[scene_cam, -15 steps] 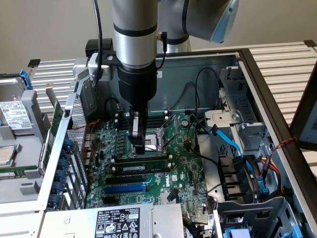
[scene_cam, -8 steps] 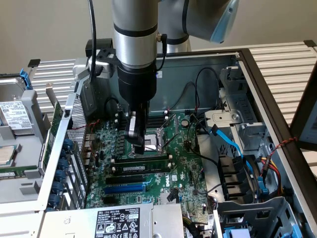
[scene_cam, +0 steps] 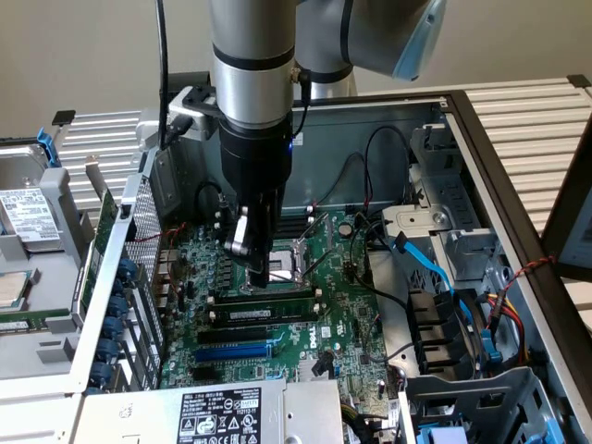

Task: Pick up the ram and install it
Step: 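Press down the ram until it locks into place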

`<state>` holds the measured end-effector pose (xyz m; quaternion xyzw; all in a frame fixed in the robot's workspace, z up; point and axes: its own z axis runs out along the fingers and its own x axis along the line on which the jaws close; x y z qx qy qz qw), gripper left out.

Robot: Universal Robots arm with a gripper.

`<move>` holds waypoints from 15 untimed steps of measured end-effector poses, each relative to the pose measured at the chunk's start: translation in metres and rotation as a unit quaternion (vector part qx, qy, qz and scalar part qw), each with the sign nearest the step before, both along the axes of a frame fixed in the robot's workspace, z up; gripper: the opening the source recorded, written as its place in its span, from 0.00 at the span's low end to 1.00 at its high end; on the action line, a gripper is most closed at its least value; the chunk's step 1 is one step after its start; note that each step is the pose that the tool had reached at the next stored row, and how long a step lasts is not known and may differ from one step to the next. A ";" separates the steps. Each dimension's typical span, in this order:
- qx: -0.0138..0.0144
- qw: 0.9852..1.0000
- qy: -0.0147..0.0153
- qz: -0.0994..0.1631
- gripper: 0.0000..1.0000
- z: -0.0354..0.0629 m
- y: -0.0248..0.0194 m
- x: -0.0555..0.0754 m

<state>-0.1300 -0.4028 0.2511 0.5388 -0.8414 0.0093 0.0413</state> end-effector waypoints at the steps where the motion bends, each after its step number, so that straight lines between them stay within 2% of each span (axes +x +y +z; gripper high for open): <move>1: 0.000 1.000 0.000 -0.009 0.11 -0.0001 0.0000 0.000; 6: 0.000 0.999 0.000 -0.049 0.11 -0.0010 0.0000 0.000; 12: -0.001 0.996 0.000 -0.089 0.11 -0.0019 0.0000 0.000; 15: -0.005 0.994 -0.001 -0.106 0.11 -0.0020 0.0000 0.000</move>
